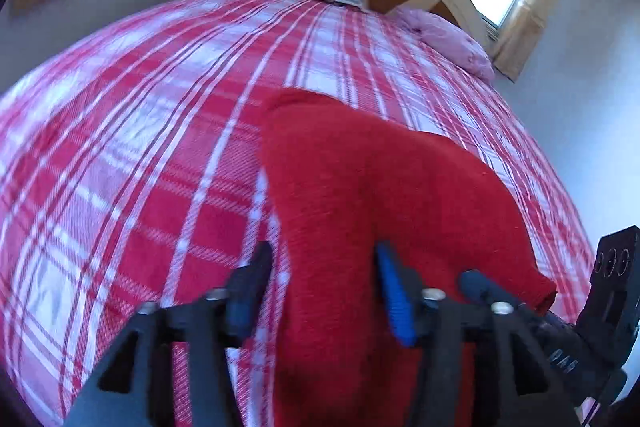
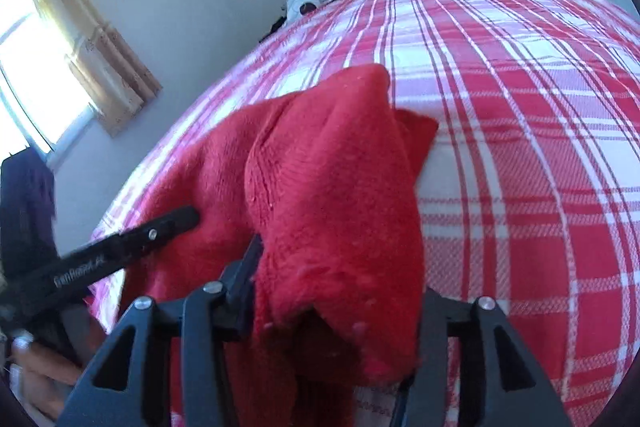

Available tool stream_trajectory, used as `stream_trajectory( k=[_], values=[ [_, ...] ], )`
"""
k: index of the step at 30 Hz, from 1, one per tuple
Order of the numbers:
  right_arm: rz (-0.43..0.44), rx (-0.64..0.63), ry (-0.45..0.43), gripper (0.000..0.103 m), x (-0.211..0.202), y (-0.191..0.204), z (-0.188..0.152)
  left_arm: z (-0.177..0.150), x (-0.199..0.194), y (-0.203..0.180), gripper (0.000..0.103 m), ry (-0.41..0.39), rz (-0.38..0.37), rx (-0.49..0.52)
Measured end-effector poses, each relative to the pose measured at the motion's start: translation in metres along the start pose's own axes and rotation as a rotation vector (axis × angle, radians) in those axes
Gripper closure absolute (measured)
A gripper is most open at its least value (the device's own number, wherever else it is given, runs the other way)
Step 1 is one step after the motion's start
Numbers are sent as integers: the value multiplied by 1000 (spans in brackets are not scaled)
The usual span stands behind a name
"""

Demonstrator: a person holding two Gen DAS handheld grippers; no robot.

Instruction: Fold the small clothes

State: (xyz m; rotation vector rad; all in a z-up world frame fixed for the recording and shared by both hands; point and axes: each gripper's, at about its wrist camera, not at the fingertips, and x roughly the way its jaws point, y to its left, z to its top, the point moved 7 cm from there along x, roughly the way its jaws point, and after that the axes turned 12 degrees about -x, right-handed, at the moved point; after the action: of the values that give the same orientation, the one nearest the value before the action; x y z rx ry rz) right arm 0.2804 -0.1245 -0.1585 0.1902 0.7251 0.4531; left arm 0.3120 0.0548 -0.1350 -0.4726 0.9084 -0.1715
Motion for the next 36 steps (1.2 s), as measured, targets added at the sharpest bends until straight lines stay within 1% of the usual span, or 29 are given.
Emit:
stream_trajectory(
  k=[1, 2, 4, 6, 8, 9, 10, 12, 13, 14, 15, 16, 17, 18, 19, 21, 22, 25, 26, 27, 28, 29, 31, 33, 36],
  values=[
    [1, 6, 10, 44, -1, -3, 2, 1, 1, 4, 39, 11, -10, -24],
    [-6, 2, 20, 39, -1, -5, 1, 1, 5, 8, 37, 33, -27, -68],
    [-12, 6, 37, 32, 2, -7, -3, 0, 5, 11, 37, 64, -58, -129],
    [7, 33, 39, 30, -5, -11, -6, -1, -7, 13, 37, 69, -58, -133],
    [-2, 59, 42, 27, -16, -13, -12, -6, -25, 16, 37, 59, -9, -105],
    [-19, 67, 41, 27, -24, -14, -18, -10, -38, 16, 37, 57, 24, -90],
    [-75, 61, 22, 27, -40, -15, -22, -15, -57, 14, 37, 38, 67, -63],
    [-186, 3, -63, 27, -69, -13, -19, -18, -82, 14, 37, -27, 89, -26],
    [-244, -69, -143, 35, -90, -1, -10, -19, -93, 10, 37, -77, 93, -4],
    [-258, -120, -178, 51, -99, 10, -4, -18, -97, 6, 37, -97, 90, 10],
    [-259, -169, -195, 58, -104, 22, 2, -18, -95, 2, 37, -99, 88, 24],
    [-241, -222, -191, 65, -105, 37, 8, -22, -87, -2, 37, -73, 99, 44],
    [-189, -253, -167, 70, -100, 51, 11, -25, -80, -4, 36, -50, 105, 54],
    [-150, -256, -146, 71, -95, 58, 11, -29, -72, -4, 36, -33, 115, 57],
    [-111, -247, -107, 71, -85, 65, 7, -36, -61, 1, 36, -7, 150, 53],
    [-94, -236, -45, 71, -69, 70, -7, -50, -46, 13, 36, 42, 194, 28],
    [-90, -227, -13, 69, -61, 70, -17, -55, -45, 18, 36, 44, 194, 9],
    [-59, -158, 112, 68, -32, 63, -59, -61, -49, 27, 36, 33, 183, -28],
    [-64, -157, 74, 66, -35, 62, -66, -62, -54, 27, 36, 30, 181, -31],
    [-73, -169, 58, 63, -41, 65, -67, -63, -60, 28, 36, 21, 191, -26],
    [-71, -174, 67, 54, -43, 66, -68, -64, -67, 26, 36, 3, 211, -5],
    [-58, -173, 73, 42, -47, 70, -68, -66, -72, 24, 36, -11, 227, 18],
    [-51, -169, 70, 31, -58, 75, -71, -70, -83, 19, 36, -41, 242, 47],
    [-71, -171, 42, 29, -68, 78, -73, -75, -99, 15, 36, -67, 237, 57],
    [-100, -136, -11, 23, -91, 79, -81, -79, -113, 13, 36, -94, 217, 48]
  ],
)
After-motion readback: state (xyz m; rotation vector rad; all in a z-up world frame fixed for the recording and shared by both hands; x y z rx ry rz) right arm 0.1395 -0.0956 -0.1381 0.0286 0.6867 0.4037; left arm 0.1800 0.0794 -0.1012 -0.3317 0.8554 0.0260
